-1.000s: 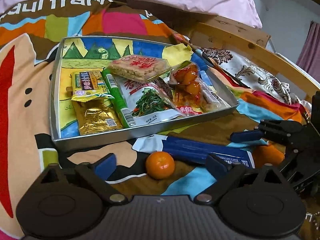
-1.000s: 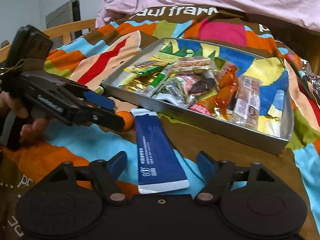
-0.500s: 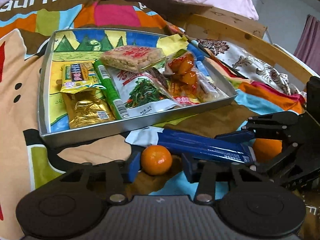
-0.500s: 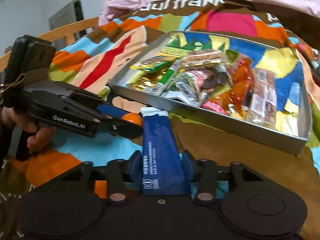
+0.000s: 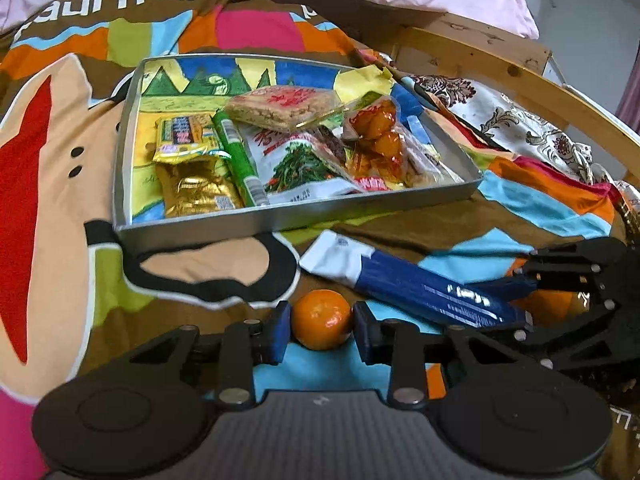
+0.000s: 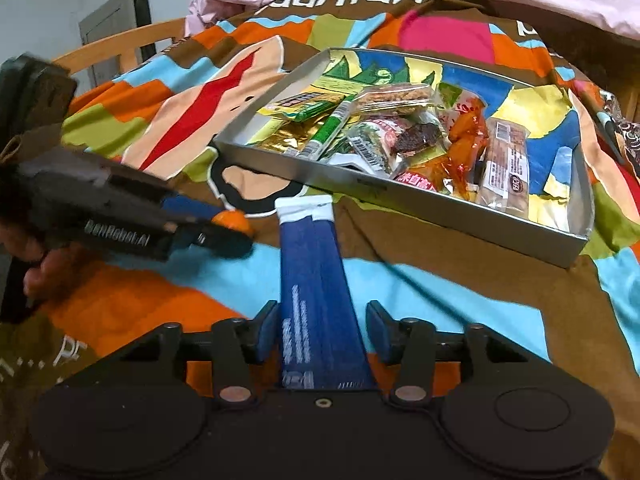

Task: Organize snacks
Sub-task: 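Close the left tool on the orange while the right tool grips the blue pack, then carry the orange and blue pack over the metal tray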

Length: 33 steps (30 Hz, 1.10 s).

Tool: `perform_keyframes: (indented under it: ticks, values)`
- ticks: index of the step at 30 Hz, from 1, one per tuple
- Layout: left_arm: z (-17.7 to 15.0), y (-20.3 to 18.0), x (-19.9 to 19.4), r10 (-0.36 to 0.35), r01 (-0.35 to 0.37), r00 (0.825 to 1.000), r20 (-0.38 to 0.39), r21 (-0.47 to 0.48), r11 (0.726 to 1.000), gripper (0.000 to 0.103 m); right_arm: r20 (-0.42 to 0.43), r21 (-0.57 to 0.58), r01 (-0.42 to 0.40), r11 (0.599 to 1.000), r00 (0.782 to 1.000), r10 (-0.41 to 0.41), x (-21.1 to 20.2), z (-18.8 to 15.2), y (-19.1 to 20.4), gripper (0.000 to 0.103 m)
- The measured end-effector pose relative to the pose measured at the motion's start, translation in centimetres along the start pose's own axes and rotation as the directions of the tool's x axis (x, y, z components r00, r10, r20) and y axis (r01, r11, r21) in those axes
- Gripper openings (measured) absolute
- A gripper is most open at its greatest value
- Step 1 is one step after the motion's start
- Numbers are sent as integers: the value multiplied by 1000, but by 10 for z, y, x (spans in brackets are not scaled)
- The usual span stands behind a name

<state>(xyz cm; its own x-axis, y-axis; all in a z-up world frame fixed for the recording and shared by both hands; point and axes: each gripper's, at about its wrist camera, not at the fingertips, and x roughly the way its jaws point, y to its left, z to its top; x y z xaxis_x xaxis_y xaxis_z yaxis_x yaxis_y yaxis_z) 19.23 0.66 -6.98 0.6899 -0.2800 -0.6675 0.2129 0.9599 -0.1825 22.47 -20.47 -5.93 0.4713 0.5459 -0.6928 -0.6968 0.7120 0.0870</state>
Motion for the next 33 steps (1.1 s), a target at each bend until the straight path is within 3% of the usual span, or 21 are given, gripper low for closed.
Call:
perform_keyframes:
  ticks: [9,15,24,33]
  values:
    - [-1,-7,-2,43,-43,999,-5,32,999,36,21,-71,51,996,999,-50,-1,-7,15,39]
    - [-2,-18,-12,81,-81,997,7,49,995,36,77,-150,167,974,985,-157,-24,-20,27,37]
    - [7,-32,-33,77,-79,996,54,36,996,36,214,-185,315,931,938,-274,-60,-27,29,37]
    - [55,-41,-32,82,-88,980,183,29,996,36,316,-103,382,918,888,-334,-68,21,-9,37]
